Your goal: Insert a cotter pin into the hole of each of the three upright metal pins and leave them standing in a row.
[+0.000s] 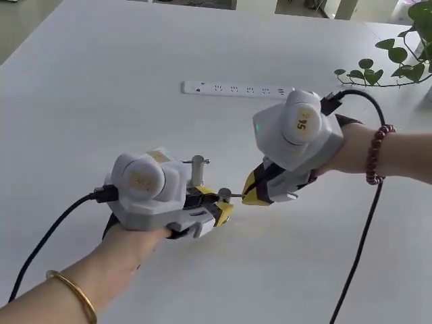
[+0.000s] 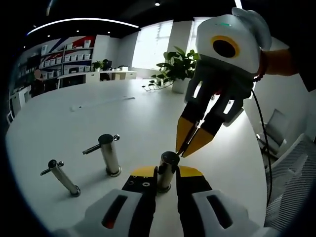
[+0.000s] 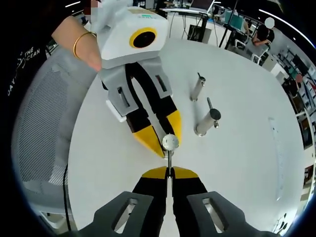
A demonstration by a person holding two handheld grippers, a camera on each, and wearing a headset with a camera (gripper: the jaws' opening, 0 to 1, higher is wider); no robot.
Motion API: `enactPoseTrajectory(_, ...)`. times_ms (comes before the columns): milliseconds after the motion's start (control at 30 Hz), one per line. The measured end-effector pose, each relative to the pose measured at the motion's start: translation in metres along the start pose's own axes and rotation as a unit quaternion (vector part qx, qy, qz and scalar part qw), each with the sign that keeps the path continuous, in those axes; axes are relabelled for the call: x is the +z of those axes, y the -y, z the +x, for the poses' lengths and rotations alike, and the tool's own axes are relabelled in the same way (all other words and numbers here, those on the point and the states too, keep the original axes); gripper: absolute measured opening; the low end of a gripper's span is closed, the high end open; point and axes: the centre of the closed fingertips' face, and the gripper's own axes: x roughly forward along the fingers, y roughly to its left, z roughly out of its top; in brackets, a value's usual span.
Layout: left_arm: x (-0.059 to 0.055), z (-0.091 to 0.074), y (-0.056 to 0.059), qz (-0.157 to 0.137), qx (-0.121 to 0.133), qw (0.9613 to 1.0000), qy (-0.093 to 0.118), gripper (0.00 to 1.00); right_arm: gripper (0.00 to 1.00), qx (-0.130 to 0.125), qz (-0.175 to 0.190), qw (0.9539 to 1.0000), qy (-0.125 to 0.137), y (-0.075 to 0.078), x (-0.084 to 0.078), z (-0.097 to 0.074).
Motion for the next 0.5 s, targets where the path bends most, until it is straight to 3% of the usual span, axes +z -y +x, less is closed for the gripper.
enactPoseTrajectory(167, -0.0023, 0.0005, -0.002, -0.04, 0.003, 0.999, 0.018, 0.14, 0.0, -0.002, 0.007, 1.0, -0.002, -0.0007, 0.0029, 0.0007)
enactPoseTrajectory(500, -0.0034, 0.0021, -0.0018, -0.071, 0.008, 0.9969, 0.031, 0.15, 0.0, 0.0, 0.024, 0.9997, -0.002, -0.0014, 0.0089, 0.0037)
